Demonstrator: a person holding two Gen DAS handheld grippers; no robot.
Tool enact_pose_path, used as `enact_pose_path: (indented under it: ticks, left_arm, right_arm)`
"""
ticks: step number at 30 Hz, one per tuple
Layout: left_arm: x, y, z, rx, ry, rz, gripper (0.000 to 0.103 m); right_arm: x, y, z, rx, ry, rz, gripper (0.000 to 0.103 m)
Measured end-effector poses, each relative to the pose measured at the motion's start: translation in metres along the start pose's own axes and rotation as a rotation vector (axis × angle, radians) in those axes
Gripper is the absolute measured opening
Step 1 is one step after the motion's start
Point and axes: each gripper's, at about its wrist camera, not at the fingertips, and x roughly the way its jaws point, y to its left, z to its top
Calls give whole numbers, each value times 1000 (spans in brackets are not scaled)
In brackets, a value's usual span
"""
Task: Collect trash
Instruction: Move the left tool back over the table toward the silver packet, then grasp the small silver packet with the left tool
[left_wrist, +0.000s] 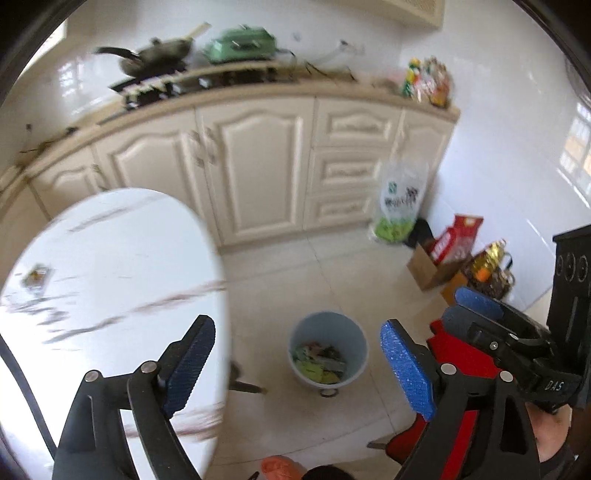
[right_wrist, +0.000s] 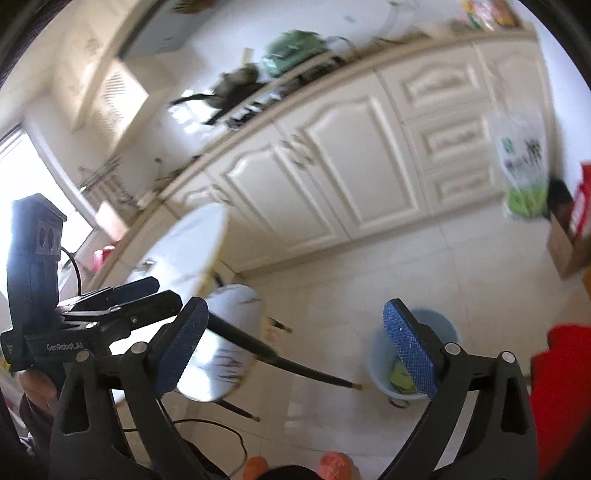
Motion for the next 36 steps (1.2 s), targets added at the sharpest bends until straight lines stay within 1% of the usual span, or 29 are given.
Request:
enact_pose_path:
  ticks: [1,2,4,6,7,9,11,13,16,18,21,23,25,27,28,31,32,34,35,36]
  left_arm:
    - [-22,14,-6,-9,-21,17,89]
    - [-34,22,-10,-15,-33,27,89]
    - [-67,47,-18,-38,-66,58,91]
    - [-95,77,-24,-82,-106,112,94]
    - [-102,91,-26,-102,-119,140,95]
    - [-114,126,-29,-150,-130,206,95]
    - [-119,156,-32,-186,-125,236,95]
    - [-118,189,-34,-243,-107,281,95]
    - [-108,229,-35,-312,-80,306,95]
    - [-95,257,-38,-363,-56,336,95]
    - [-64,288,-37,-422,-5,314,95]
    - [-44,301,-38,-453,12,307,92]
    - [-28,312,-39,-453,18,346,92]
    - [-10,326,-44,-480,46,319,92]
    - [0,334,-46,-499,59,318,92]
    - [17,348,-49,-507,75,351,92]
    - [21,351,-51,-514,86,345,92]
    - [37,352,-44,-527,106,356,92]
    - [39,354,-47,-533,111,364,91]
    - [47,362,-41,-540,116,365,91]
  right_arm:
    - [2,18,5,-25,-1,12,100]
    - [4,32,7,-43,-4,19,103]
    - [13,64,16,-89,-2,40,103]
    - [24,91,23,-117,11,66,103]
    - [29,103,25,-129,15,88,103]
    - [40,125,27,-157,28,102,103]
    - [53,142,31,-186,39,110,103]
    - [67,155,38,-204,49,113,103]
    - [97,176,51,-236,64,132,103]
    - [125,191,59,-262,95,136,103]
    - [161,205,64,-297,136,144,103]
    - [191,213,67,-318,170,148,103]
    - [224,218,69,-338,213,142,103]
    - [246,220,70,-347,243,132,103]
    - [261,222,71,-357,262,133,103]
    - [286,221,71,-375,303,137,103]
    - [293,221,70,-384,309,135,103]
    - [304,220,69,-407,330,131,103]
    - [309,220,69,-413,335,125,103]
    - [313,220,69,-417,338,122,103]
